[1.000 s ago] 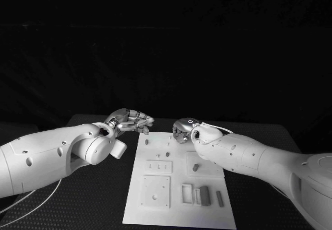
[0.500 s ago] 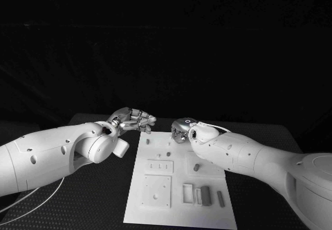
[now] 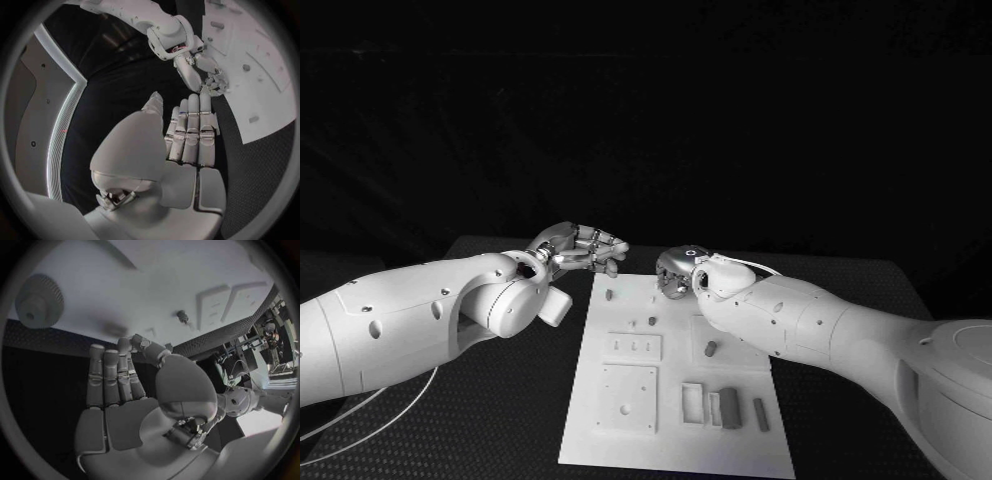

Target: Assemble the parts on the task board

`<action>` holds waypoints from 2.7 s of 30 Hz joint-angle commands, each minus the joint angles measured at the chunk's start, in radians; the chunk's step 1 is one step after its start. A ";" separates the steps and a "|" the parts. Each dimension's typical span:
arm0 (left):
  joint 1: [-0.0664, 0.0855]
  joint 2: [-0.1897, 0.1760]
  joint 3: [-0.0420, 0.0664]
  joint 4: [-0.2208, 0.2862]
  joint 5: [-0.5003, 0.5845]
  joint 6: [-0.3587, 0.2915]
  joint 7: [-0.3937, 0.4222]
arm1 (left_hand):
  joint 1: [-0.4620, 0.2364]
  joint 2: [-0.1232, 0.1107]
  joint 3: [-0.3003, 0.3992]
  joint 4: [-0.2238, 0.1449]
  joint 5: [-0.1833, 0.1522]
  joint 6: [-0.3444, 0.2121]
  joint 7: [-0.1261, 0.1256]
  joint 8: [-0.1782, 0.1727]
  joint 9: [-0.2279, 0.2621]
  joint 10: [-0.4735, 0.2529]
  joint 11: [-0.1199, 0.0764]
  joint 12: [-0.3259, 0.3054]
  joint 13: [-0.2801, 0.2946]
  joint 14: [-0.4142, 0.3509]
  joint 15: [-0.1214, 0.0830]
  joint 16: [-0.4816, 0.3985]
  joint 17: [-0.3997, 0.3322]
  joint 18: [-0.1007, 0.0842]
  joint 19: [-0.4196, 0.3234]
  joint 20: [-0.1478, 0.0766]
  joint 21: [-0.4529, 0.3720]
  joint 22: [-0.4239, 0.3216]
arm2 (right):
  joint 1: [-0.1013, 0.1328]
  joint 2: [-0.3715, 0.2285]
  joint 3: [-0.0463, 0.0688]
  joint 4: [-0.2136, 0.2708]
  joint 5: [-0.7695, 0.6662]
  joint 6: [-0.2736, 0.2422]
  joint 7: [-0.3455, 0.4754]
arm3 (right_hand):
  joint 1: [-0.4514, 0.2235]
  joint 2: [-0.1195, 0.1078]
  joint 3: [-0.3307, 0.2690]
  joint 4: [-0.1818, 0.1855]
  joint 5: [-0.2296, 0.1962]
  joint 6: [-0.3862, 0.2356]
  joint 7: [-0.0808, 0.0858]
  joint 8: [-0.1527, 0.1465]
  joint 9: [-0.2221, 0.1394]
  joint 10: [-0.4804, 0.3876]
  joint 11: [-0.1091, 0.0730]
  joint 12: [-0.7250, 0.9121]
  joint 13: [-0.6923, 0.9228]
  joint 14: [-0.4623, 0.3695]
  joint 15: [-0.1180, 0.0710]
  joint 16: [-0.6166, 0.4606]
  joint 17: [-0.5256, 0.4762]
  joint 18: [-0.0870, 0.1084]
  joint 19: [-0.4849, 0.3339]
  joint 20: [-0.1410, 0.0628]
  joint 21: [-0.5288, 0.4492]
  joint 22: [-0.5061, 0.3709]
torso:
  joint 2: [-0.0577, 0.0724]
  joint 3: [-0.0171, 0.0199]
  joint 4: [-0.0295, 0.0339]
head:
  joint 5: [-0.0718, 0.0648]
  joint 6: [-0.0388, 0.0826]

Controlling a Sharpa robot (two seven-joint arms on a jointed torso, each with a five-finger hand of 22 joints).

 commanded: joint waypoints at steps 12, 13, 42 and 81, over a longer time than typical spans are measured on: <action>0.003 0.004 0.000 0.002 -0.002 -0.004 0.008 | -0.001 -0.007 -0.001 0.000 0.003 -0.002 0.005 -0.006 0.001 0.005 0.005 -0.008 0.001 0.000 0.006 -0.006 0.002 0.020 0.002 -0.005 -0.007 0.001 | 0.003 0.010 0.000 0.007 -0.001 -0.018 -0.001 | -0.020 -0.022 0.011 0.016 0.002 0.058 -0.018 0.002 0.026 -0.011 -0.002 -0.002 -0.014 -0.010 -0.003 0.004 -0.020 0.014 -0.007 -0.004 -0.002 0.015 | 0.000 0.0000 0.0003 | 0.005 -0.001; 0.003 0.004 0.000 0.002 -0.002 -0.004 0.008 | -0.001 -0.007 -0.001 0.000 0.003 -0.002 0.005 -0.006 0.001 0.005 0.005 -0.008 0.001 0.000 0.006 -0.006 0.002 0.020 0.002 -0.005 -0.007 0.001 | 0.003 0.011 0.000 0.007 0.000 -0.018 -0.001 | -0.020 -0.023 0.012 0.017 0.002 0.057 -0.018 0.001 0.026 -0.012 -0.002 -0.003 -0.015 -0.011 -0.002 0.004 -0.022 0.014 -0.008 -0.003 -0.004 0.015 | 0.000 -0.0001 0.0006 | 0.005 -0.001; 0.005 0.007 0.000 0.000 -0.002 -0.003 0.006 | -0.001 -0.008 -0.001 0.000 0.003 -0.002 0.005 -0.007 0.002 0.006 0.005 -0.010 0.003 0.001 0.006 -0.007 0.004 0.018 0.003 -0.006 -0.009 0.002 | 0.003 0.015 0.000 0.002 0.007 0.008 -0.020 | -0.019 -0.062 0.013 0.050 0.001 0.020 0.001 -0.027 0.017 -0.054 0.018 -0.017 -0.044 -0.049 0.018 -0.001 -0.065 0.014 -0.038 0.013 -0.034 0.013 | 0.000 -0.0002 0.0002 | 0.003 -0.005; 0.005 0.010 0.000 -0.003 -0.002 -0.003 0.007 | -0.001 -0.008 0.000 0.000 0.003 -0.001 0.005 -0.007 0.003 0.008 0.005 -0.013 0.004 0.002 0.006 -0.010 0.006 0.017 0.004 -0.007 -0.012 0.003 | 0.003 0.004 0.000 0.001 0.007 0.025 -0.025 | -0.015 -0.061 0.005 0.055 0.001 0.034 -0.005 -0.022 0.020 -0.042 0.013 -0.004 -0.051 -0.045 0.014 0.017 -0.078 0.014 -0.030 0.012 -0.029 0.017 | 0.000 -0.0009 0.0009 | 0.001 -0.007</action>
